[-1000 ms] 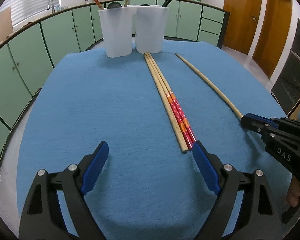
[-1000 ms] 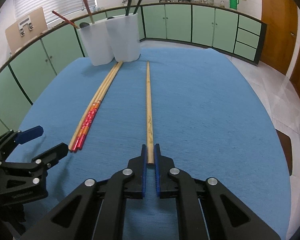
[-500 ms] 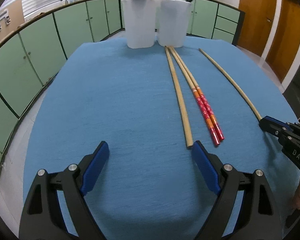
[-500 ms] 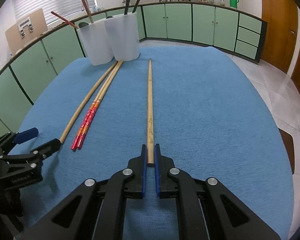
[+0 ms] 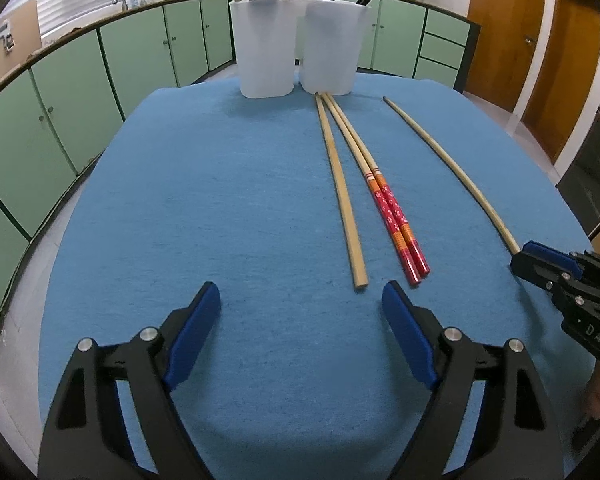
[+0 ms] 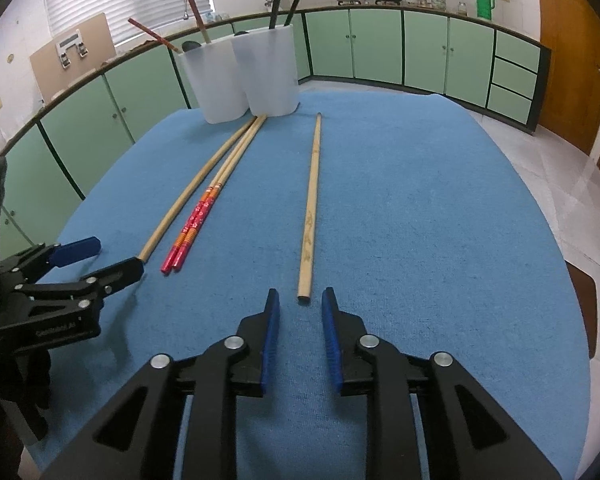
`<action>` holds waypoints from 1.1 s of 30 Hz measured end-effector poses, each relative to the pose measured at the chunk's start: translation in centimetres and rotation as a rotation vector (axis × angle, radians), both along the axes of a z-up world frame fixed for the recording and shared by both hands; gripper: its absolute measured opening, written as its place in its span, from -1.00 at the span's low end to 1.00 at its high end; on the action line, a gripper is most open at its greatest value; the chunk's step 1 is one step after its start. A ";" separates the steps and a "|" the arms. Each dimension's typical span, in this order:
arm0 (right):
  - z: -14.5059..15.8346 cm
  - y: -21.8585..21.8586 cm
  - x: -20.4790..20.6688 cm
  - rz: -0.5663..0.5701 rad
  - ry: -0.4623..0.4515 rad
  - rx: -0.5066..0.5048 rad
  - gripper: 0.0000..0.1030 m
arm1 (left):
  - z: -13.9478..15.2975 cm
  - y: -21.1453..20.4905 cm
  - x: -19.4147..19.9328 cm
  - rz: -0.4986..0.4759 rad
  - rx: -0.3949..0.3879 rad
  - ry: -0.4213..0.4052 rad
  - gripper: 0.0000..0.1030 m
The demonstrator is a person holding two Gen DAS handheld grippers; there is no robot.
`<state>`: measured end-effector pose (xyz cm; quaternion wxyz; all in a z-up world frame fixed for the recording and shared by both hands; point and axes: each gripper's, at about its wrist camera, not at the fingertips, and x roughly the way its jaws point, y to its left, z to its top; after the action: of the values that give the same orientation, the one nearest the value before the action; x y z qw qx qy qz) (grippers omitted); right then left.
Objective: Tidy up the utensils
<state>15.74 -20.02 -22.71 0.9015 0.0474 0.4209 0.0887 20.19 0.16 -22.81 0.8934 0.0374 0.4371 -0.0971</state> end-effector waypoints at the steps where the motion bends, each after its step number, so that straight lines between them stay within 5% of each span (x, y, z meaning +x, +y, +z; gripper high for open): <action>1: 0.0 0.0 0.1 0.000 0.000 -0.001 -0.58 | 0.0 0.0 0.1 0.001 -0.004 0.001 0.55; 12: -0.2 0.0 1.1 0.000 0.006 0.009 -0.59 | -0.2 -0.9 0.7 -0.009 0.004 -0.006 0.23; 23: -0.3 0.1 1.4 -0.018 0.005 -0.019 -0.85 | -0.2 -2.3 0.8 -0.061 0.017 -0.026 -0.87; 33: 0.5 0.0 0.8 -0.026 -0.022 -0.055 -0.87 | 0.8 -1.7 0.1 -0.056 0.019 -0.047 -0.88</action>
<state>16.51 -19.99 -22.21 0.9081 0.0272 0.4126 0.0661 20.31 -1.56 -22.01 0.8999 0.0603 0.4158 -0.1169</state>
